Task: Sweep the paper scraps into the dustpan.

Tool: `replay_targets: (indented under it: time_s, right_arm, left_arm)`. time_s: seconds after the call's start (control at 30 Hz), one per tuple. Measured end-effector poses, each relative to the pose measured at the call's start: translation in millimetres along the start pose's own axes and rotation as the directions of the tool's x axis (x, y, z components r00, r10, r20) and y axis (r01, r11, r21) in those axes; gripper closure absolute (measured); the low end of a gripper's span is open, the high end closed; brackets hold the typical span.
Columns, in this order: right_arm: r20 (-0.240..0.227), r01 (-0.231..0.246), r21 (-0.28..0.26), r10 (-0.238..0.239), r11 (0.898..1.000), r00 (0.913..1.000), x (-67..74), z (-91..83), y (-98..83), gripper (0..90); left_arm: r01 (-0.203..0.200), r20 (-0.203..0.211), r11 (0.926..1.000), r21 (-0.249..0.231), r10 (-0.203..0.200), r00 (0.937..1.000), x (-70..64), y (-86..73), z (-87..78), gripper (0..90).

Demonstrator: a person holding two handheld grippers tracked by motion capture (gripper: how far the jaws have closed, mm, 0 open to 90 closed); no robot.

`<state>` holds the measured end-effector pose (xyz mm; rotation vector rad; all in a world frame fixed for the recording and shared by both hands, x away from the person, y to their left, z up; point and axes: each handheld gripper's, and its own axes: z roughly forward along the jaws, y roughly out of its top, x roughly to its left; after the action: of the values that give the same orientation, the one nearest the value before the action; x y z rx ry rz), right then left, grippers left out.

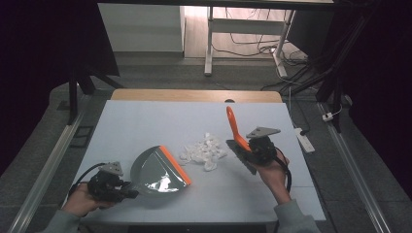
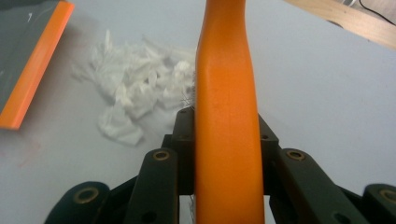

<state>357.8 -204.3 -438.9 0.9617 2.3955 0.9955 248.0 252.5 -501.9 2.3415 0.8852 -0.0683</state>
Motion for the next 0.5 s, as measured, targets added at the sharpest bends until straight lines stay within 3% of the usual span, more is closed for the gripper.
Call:
replay_targets:
  time_s: [0.2,0.5]
  right_arm:
    - [0.011,0.003,0.010,-0.004,1.000,0.9999,-3.0,25.6,21.4,70.5]
    - [0.030,-0.037,0.021,0.037,0.999,0.9989,-15.3,49.5,34.0,70.5]
  left_arm:
    - [-0.006,0.001,0.9999,0.011,0.006,1.0000,-1.2,0.8,1.7,61.2]
    - [0.005,0.005,0.9996,0.029,-0.005,1.0000,1.6,-1.6,1.9,61.2]
